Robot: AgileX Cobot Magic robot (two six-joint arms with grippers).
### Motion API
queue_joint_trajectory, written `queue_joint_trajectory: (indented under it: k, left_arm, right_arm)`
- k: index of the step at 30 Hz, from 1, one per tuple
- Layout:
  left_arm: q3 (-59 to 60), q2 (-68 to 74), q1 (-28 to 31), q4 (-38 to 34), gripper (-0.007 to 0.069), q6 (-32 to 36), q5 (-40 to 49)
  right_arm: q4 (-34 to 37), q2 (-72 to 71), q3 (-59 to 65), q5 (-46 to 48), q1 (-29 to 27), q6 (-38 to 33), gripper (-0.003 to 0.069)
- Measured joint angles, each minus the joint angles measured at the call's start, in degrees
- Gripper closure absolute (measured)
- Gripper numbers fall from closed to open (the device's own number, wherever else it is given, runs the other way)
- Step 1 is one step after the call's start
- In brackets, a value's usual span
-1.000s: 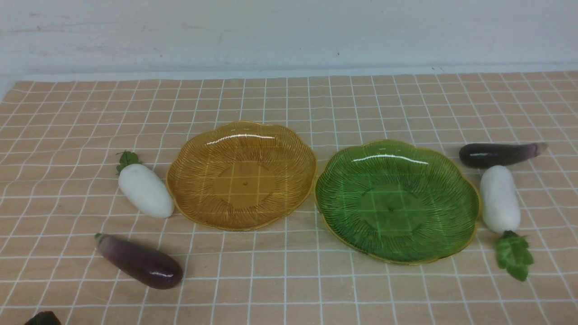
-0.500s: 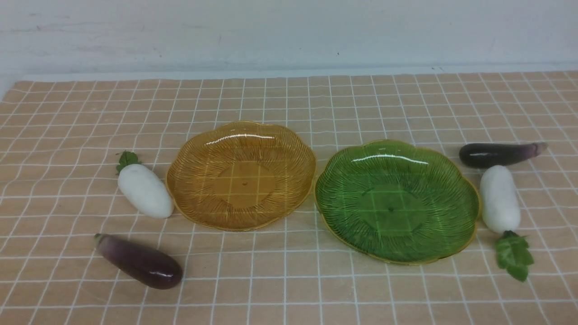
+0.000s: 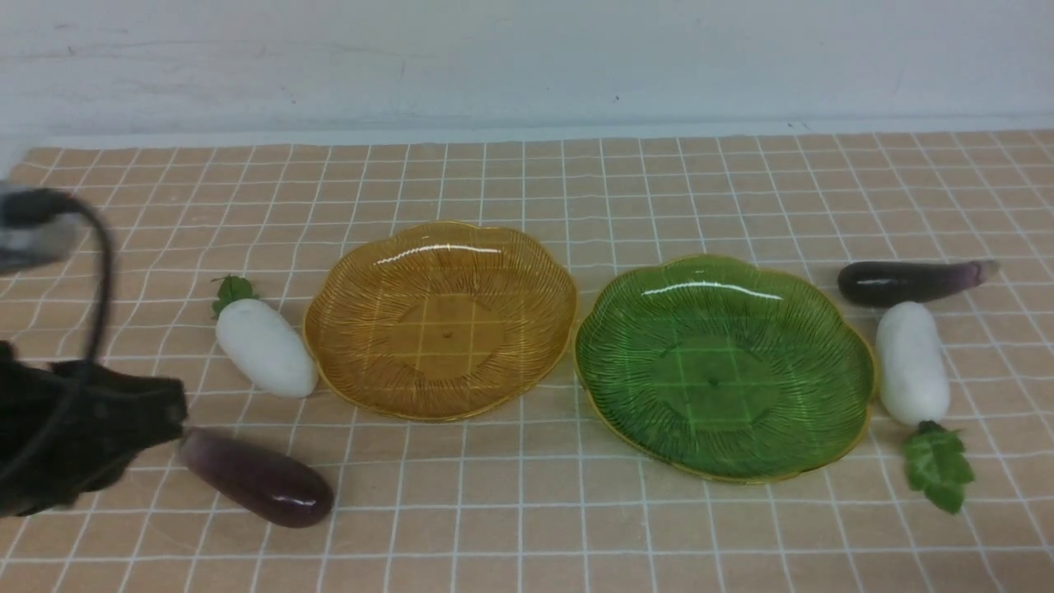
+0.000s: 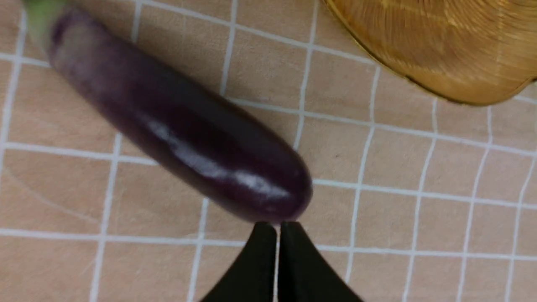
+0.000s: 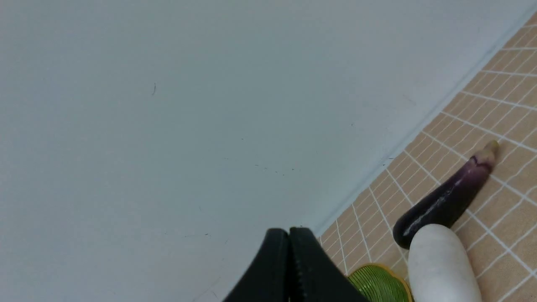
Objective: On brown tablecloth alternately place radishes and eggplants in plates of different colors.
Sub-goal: 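Pick up the eggplant and place it in the yellow plate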
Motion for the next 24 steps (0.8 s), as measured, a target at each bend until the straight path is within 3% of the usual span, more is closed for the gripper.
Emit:
queue_joint_trajectory:
  k: [3, 7, 13, 15, 16, 19, 24]
  left_arm:
    - [-0.3, 1.1, 0.4, -3.0, 0.0627, 1.8, -1.5]
    - [-0.6, 1.8, 0.4, -3.0, 0.0567, 1.6, -4.9]
    - [-3.7, 8.9, 0.4, -2.1, 0.0293, -3.4, -6.2]
    - [-4.6, 12.0, 0.4, -1.1, 0.0161, -6.1, -5.9]
    - [-5.0, 13.0, 0.4, -0.5, 0.01, -7.2, -5.4]
    - [-5.6, 14.0, 0.4, 2.1, 0.0019, -10.5, -4.1]
    - [-6.7, 15.8, 0.4, 10.0, -0.0001, -20.1, -3.3]
  right_arm:
    - [-0.5, 0.0, -1.7, 6.0, 0.4, -2.3, 0.0674]
    - [-6.6, 5.9, -16.0, 23.0, 1.4, -10.1, 0.0674]
    - [-13.8, 24.9, -35.7, 46.4, 1.5, -19.1, 0.0674]
    - [-14.1, 29.8, -39.2, 52.1, 1.6, -21.5, 0.0674]
    - [-14.1, 30.7, -39.7, 53.2, 1.6, -22.0, 0.0674]
    - [-14.1, 32.2, -40.2, 55.1, 1.6, -22.9, 0.0674]
    - [-14.0, 32.2, -40.2, 54.7, 1.6, -23.2, 0.0674]
